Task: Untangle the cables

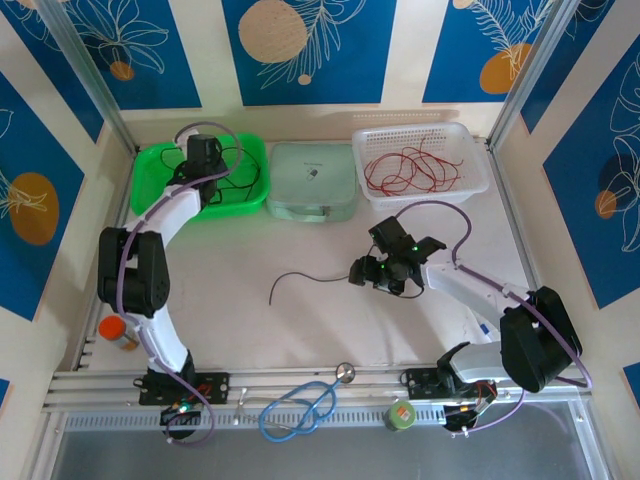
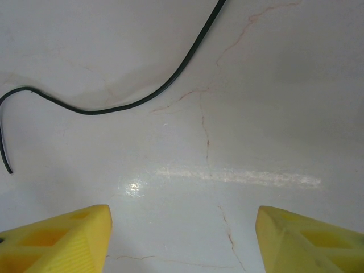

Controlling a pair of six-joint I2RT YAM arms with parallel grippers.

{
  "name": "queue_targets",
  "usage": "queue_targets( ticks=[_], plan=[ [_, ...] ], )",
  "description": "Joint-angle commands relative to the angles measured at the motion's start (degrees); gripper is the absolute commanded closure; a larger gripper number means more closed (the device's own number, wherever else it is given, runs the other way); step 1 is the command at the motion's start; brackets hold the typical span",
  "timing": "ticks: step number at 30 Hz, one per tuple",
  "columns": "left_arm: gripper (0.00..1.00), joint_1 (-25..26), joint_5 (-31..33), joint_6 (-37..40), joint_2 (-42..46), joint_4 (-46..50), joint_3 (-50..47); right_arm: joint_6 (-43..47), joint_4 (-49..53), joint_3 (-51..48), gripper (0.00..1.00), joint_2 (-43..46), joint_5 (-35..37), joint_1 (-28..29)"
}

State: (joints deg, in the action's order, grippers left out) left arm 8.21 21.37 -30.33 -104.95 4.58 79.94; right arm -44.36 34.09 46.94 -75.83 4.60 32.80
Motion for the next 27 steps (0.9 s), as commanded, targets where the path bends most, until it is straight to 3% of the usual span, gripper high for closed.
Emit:
queue_targets(
  ticks=[1,5,8,13,21,24,27],
  plan=[
    [1.00,-0.5,1.8,-7.3,-2.6,8.7,4.8,0.5,1.2,1.4,0.32,1.7,0.5,0.5],
    [1.00,-0.5,1.7,-9.3,-5.0,13.9,7.9,-0.2,1.2,1.4,0.31,1.9,1.1,0.7],
    [0.88,-0.5,1.8,-9.6,-7.4,18.3,11.3,-1.3,1.9,1.3,0.31,1.9,2.4,0.7],
    [0.57,-0.6,-2.5,-8.8,-9.7,21.5,15.2,-2.8,2.6,1.5,0.31,1.3,5.5,0.8],
    [0.31,-0.6,-8.8,-4.5,-5.1,22.1,16.9,-7.1,6.5,6.6,0.31,-6.5,10.4,1.0],
    [0.15,-0.6,-11.7,-1.6,-2.0,22.5,17.1,-10.2,9.4,10.2,0.30,-11.0,13.0,2.1],
    [0.06,-0.6,-14.8,0.8,1.4,22.3,16.8,-13.0,10.8,13.7,0.29,-15.0,14.4,3.6]
  ],
)
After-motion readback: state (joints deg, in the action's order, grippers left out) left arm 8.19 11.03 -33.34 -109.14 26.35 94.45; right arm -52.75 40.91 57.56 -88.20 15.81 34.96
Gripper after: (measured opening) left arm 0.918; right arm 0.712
